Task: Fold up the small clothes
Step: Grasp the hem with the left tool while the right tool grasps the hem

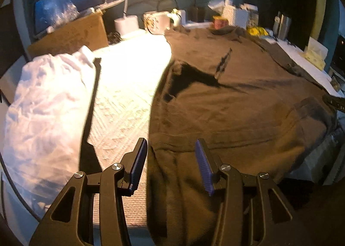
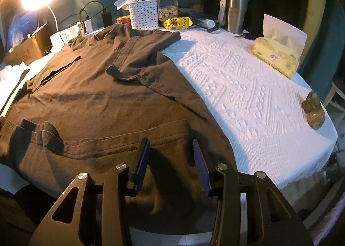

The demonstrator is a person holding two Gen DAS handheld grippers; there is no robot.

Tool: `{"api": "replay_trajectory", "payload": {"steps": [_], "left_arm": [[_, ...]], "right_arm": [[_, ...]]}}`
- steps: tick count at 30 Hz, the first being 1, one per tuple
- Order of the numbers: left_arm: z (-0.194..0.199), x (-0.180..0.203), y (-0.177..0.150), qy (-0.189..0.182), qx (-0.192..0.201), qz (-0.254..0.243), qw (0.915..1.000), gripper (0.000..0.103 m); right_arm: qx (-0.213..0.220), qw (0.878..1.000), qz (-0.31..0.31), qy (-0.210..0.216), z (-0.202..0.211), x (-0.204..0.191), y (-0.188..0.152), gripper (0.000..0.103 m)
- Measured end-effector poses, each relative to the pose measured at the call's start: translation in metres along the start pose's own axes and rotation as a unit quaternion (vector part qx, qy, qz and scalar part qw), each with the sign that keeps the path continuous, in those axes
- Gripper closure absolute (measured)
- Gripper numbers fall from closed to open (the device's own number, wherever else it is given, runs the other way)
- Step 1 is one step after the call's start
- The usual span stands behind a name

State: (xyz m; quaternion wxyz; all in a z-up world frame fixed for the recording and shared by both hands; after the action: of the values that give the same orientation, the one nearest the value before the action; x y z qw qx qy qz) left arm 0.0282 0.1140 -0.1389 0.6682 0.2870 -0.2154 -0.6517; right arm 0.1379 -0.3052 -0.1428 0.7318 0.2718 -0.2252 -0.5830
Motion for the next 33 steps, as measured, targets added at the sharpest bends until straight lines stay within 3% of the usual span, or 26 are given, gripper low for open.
{"api": "replay_trajectory", "payload": {"steps": [3, 5, 7, 12, 14, 17, 27, 33], "left_arm": [[-0.005, -0.004, -0.001, -0.004, -0.001, 0.012, 0.9999, 0.057], [-0.011, 0.001, -0.004, -0.011, -0.011, 0.004, 0.9999, 0.057], [-0.017, 0.008, -0.01, -0.019, -0.018, -0.006, 0.9996, 0.058], [-0.016, 0.014, -0.011, -0.025, -0.008, 0.0, 0.9997, 0.077], [-0.014, 0.014, -0.011, -0.02, -0.005, -0.002, 0.9998, 0.093], [-0.007, 0.009, -0.007, -0.021, 0.004, 0.008, 0.9997, 0.098], [0.016, 0.006, 0.014, -0.011, 0.063, 0.012, 0.9979, 0.098], [0.021, -0.01, 0.029, 0.0, 0.08, 0.042, 0.9959, 0.098]], "right_arm": [[0.003, 1.0, 0.003, -0.003, -0.001, -0.001, 0.0, 0.059], [0.006, 1.0, 0.007, -0.008, 0.0, -0.001, 0.0, 0.068], [0.007, 1.0, 0.012, -0.009, 0.0, -0.001, 0.0, 0.07], [0.008, 1.0, 0.028, -0.011, 0.0, -0.004, 0.0, 0.09], [0.011, 1.0, 0.026, -0.014, 0.001, -0.004, 0.0, 0.095], [0.018, 0.999, 0.023, -0.015, 0.004, -0.002, 0.002, 0.097], [0.054, 0.998, 0.005, -0.012, 0.031, 0.009, 0.022, 0.097], [0.074, 0.997, -0.008, -0.001, 0.044, 0.013, 0.035, 0.097]]}}
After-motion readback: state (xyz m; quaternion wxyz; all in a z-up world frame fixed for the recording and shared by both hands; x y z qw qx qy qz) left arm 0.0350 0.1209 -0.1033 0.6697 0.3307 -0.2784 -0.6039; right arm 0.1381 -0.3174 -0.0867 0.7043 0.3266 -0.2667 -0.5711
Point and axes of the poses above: each gripper's, at about its wrist camera, not at the fingertips, and z roughly against the way its jaws point, x to its right, y to its top, the point moved 8 cm from there along -z, roughly the way its jaws point, and after that the axes turned 4 degrees about -z, right-handed, at the moved point
